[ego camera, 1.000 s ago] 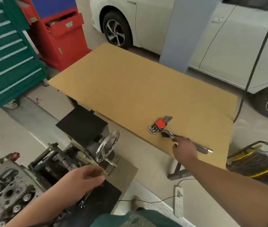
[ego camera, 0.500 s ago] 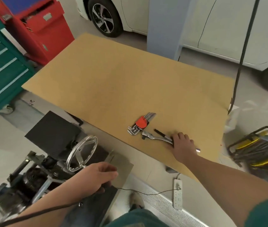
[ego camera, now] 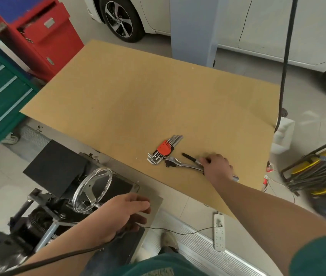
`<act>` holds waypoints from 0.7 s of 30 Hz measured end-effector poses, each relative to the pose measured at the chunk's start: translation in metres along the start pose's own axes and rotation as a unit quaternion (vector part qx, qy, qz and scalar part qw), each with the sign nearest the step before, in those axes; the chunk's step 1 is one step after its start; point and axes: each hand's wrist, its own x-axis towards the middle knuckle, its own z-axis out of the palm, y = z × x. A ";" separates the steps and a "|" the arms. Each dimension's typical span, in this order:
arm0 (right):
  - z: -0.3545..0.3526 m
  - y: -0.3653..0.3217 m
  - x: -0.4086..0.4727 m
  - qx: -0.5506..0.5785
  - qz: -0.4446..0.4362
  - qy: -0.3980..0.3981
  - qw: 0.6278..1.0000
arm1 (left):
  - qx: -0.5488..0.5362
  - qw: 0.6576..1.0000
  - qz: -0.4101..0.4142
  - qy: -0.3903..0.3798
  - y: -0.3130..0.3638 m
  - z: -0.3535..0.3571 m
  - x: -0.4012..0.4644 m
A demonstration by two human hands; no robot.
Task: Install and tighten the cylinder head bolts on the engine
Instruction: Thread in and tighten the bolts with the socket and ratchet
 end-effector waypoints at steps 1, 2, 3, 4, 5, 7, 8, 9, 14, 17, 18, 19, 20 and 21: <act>0.000 0.000 0.002 0.010 0.002 0.001 1.000 | -0.009 1.000 0.004 -0.001 0.000 0.002 -0.001; -0.001 0.001 0.004 0.016 -0.003 0.002 1.000 | -0.010 1.000 0.007 0.001 0.001 0.003 -0.001; -0.003 0.003 0.005 0.019 -0.016 0.000 1.000 | -0.008 1.000 0.009 0.004 0.001 0.004 -0.003; -0.007 0.006 0.006 0.017 -0.036 -0.003 0.999 | -0.005 1.000 0.011 0.007 0.002 0.005 -0.004; -0.012 0.009 0.007 0.004 -0.063 -0.008 0.998 | -0.003 1.000 0.012 0.009 0.003 0.005 -0.005; -0.023 0.016 0.012 -0.053 -0.113 -0.027 0.992 | -0.007 1.000 0.014 0.014 0.004 0.006 -0.007; -0.027 0.018 0.016 -0.085 -0.128 -0.040 0.987 | -0.011 1.000 0.015 0.017 0.004 0.007 -0.008; -0.032 0.019 0.019 -0.112 -0.137 -0.053 0.983 | -0.014 1.000 0.015 0.019 0.005 0.008 -0.009; -0.038 0.003 0.031 -0.183 -0.159 -0.075 0.967 | -0.017 0.999 0.011 0.039 0.012 0.014 -0.011; -0.033 -0.010 0.033 -0.169 -0.180 -0.072 0.966 | -0.015 0.999 0.013 0.050 0.018 0.017 -0.010; -0.032 -0.014 0.034 -0.161 -0.178 -0.073 0.968 | -0.018 0.998 0.015 0.052 0.019 0.017 -0.010; -0.033 -0.018 0.036 -0.153 -0.172 -0.073 0.971 | -0.019 0.998 0.016 0.052 0.020 0.017 -0.010; -0.036 -0.020 0.037 -0.139 -0.160 -0.069 0.975 | -0.018 0.998 0.015 0.051 0.022 0.016 -0.009; -0.041 -0.020 0.039 -0.111 -0.146 -0.059 0.981 | -0.019 0.998 0.013 0.051 0.023 0.015 -0.009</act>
